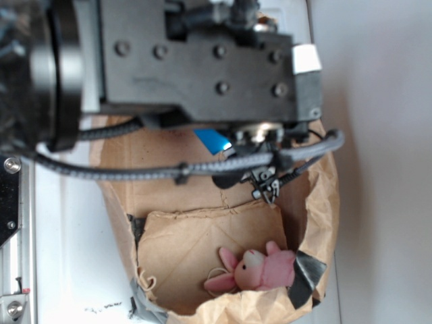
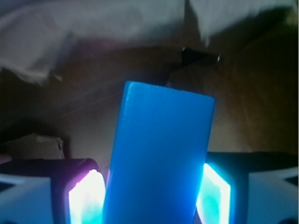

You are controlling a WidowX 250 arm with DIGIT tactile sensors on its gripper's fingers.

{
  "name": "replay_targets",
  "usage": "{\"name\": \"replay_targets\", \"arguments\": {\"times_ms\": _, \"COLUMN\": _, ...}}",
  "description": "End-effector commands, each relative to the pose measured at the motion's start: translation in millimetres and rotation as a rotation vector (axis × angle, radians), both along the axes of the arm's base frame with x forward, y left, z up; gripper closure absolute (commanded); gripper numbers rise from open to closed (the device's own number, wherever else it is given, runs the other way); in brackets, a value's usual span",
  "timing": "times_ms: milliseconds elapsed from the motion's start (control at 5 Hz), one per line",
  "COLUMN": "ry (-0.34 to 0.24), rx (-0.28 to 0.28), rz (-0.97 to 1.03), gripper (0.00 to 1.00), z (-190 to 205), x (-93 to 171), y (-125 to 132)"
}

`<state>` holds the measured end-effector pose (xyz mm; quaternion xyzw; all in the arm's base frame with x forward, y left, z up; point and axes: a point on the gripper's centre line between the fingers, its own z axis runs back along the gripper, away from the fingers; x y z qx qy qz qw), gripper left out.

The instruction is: Grab the blue block.

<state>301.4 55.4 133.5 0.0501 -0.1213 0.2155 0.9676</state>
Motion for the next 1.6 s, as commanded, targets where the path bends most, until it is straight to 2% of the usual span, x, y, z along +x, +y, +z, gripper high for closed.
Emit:
{"name": "replay_targets", "arguments": {"times_ms": 0, "ry": -0.057, "rx": 0.007, "rz": -0.151, "gripper": 1.00, "z": 38.1, "x": -11.5, "y": -18.0}}
{"name": "replay_targets", "arguments": {"times_ms": 400, "ry": -0.065, "rx": -0.006, "rz": -0.198, "gripper": 1.00, "z": 44.1, "x": -16.1, "y": -37.4}}
{"name": "replay_targets", "arguments": {"times_ms": 600, "ry": -0.058, "rx": -0.042, "rz": -0.252, "gripper": 1.00, "z": 48.6, "x": -23.6, "y": -49.0}}
{"name": "replay_targets", "arguments": {"times_ms": 1000, "ry": -0.050, "rx": -0.061, "rz": -0.258, "gripper": 1.00, "z": 50.3, "x": -26.5, "y": -54.7}}
{"name": "replay_targets", "arguments": {"times_ms": 1200, "ry": -0.053, "rx": -0.060, "rz": -0.253, "gripper": 1.00, "z": 50.1, "x": -26.8, "y": -55.8}}
{"name": "replay_targets", "arguments": {"times_ms": 1400, "ry": -0.085, "rx": -0.032, "rz": -0.244, "gripper": 1.00, "z": 49.7, "x": -26.0, "y": -56.5}}
